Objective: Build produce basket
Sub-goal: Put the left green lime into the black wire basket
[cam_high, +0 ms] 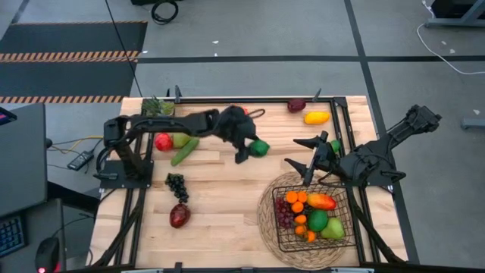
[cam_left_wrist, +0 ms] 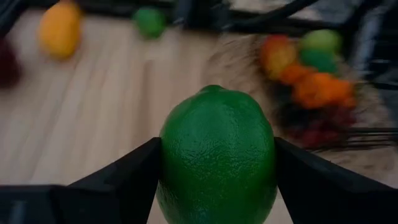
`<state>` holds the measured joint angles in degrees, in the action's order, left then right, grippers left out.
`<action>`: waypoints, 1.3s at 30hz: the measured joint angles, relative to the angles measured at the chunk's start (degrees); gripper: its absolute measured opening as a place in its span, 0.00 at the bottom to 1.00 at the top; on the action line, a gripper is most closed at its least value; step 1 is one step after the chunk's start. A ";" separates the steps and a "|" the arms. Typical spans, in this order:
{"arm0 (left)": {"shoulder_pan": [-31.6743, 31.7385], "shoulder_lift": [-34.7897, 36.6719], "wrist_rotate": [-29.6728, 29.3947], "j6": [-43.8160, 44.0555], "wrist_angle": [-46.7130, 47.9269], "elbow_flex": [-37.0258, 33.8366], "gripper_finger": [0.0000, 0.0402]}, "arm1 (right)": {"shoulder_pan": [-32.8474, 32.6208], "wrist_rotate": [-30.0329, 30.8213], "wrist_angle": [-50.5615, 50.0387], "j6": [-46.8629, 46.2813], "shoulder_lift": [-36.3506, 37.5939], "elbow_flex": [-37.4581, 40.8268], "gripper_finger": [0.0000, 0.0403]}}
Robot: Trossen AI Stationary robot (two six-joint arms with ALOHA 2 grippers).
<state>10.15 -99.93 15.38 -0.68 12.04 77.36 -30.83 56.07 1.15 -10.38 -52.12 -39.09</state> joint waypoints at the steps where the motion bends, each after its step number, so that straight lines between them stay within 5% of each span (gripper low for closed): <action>1: -1.27 0.16 0.00 -0.01 -1.81 0.00 0.71 | -0.02 -0.02 0.07 0.00 0.02 0.00 0.86; 15: -12.31 -0.60 -0.04 -0.42 -15.60 0.03 0.71 | -0.96 -2.39 -0.45 0.69 -0.05 0.00 0.86; 20: -12.55 -3.34 -0.14 0.37 -20.60 0.04 0.71 | -1.07 -9.77 -2.23 -0.35 -0.39 0.00 0.86; 39: -15.01 -10.57 -1.00 6.32 -37.29 0.04 0.71 | -1.10 -12.19 -3.85 -0.62 -0.33 0.00 0.86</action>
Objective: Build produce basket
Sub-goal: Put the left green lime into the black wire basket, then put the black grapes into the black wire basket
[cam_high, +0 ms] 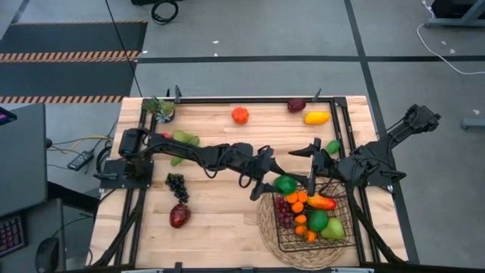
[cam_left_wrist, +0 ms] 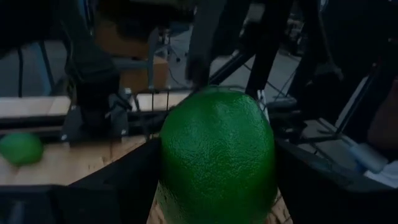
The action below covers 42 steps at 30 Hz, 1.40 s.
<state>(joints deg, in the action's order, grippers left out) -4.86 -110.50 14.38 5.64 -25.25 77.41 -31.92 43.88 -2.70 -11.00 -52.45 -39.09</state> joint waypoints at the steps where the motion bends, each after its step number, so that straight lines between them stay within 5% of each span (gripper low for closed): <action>1: -0.32 -0.14 -0.90 0.01 -0.67 0.01 0.71 | 0.00 -0.46 -0.04 -0.25 0.00 0.00 0.86; 42: -1.68 -4.09 -4.14 1.18 -7.33 -0.02 0.79 | -2.59 -10.82 -20.15 -19.05 -7.35 0.00 0.86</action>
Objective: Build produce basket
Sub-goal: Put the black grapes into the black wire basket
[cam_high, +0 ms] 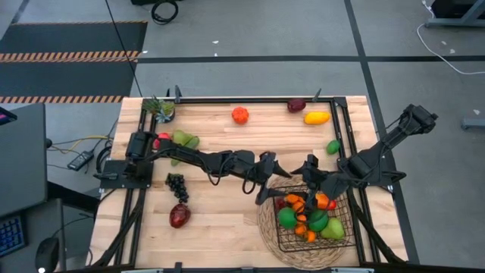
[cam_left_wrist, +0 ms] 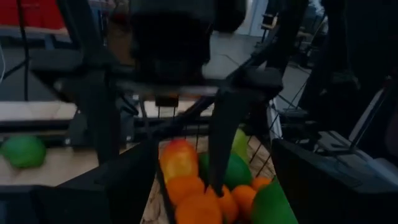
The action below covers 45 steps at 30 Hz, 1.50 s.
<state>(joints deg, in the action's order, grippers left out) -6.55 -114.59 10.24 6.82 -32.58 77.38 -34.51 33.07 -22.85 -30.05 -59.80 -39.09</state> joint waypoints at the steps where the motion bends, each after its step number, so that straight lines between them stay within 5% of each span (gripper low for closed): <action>1: 0.00 0.20 0.01 -0.01 -0.36 0.01 0.79 | -0.05 0.09 0.05 0.01 0.13 0.00 0.86; 12: 1.60 8.93 -0.11 -1.64 16.21 0.07 0.79 | -0.24 0.71 0.05 -0.03 0.18 0.00 0.86; 20: 6.50 13.99 -8.98 -1.46 41.65 0.09 0.79 | 2.05 12.24 0.87 -7.02 0.18 -0.02 0.86; 26: 9.20 13.74 -9.20 -0.78 55.46 0.04 0.77 | 7.44 11.41 3.97 -7.08 -0.13 0.00 0.86; 35: 9.52 13.64 -9.24 -1.19 68.26 -0.06 0.73 | 15.53 1.62 10.53 -1.10 -4.12 -0.02 0.86; 39: 9.20 14.92 -11.07 -0.76 65.46 -5.37 0.72 | 16.34 0.63 11.25 0.02 -6.77 -0.02 0.86; 45: 9.66 20.59 -11.13 2.32 47.06 -21.49 0.72 | 16.36 0.23 11.59 0.28 -8.63 -0.02 0.86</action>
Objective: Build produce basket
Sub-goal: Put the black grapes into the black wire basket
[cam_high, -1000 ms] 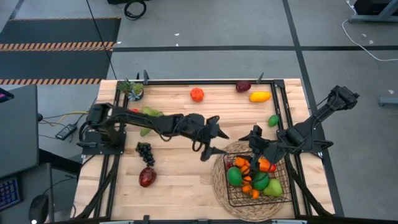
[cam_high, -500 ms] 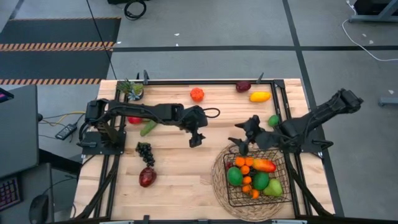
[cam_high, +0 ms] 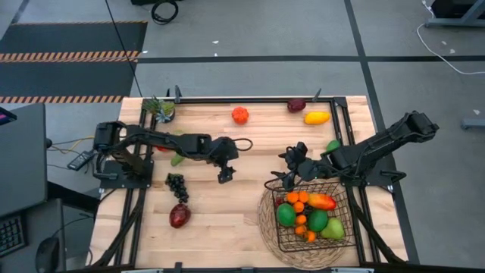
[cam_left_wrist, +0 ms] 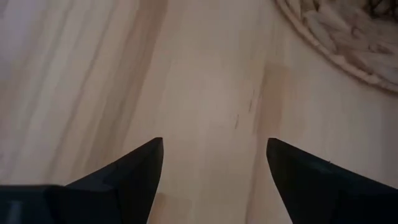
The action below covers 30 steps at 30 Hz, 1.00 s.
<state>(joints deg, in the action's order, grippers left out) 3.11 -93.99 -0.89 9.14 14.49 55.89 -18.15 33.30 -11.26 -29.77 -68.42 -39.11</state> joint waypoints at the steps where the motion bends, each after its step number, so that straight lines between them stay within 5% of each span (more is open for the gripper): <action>1: 0.00 1.32 -0.09 0.80 -3.34 -2.71 0.72 | 0.00 0.00 0.22 0.11 0.00 0.00 0.86; 5: -0.19 8.54 -0.14 2.90 -13.24 -12.10 0.72 | 0.00 0.01 2.45 1.47 0.14 0.00 0.86; 15: -6.76 25.32 -1.66 17.78 -11.55 -23.58 0.72 | -0.03 -0.63 2.99 1.53 0.04 0.00 0.86; 24: -17.34 26.23 -9.41 43.04 9.59 -23.27 0.72 | -0.09 -1.49 2.22 1.48 0.04 0.00 0.86; 30: -20.20 26.23 -11.38 51.06 17.58 -23.25 0.72 | -0.09 -1.51 2.20 1.48 0.04 0.00 0.86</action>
<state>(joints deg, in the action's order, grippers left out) -17.09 -67.77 -12.27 60.19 32.07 32.64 -18.24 31.79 -9.06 -28.29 -68.38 -39.11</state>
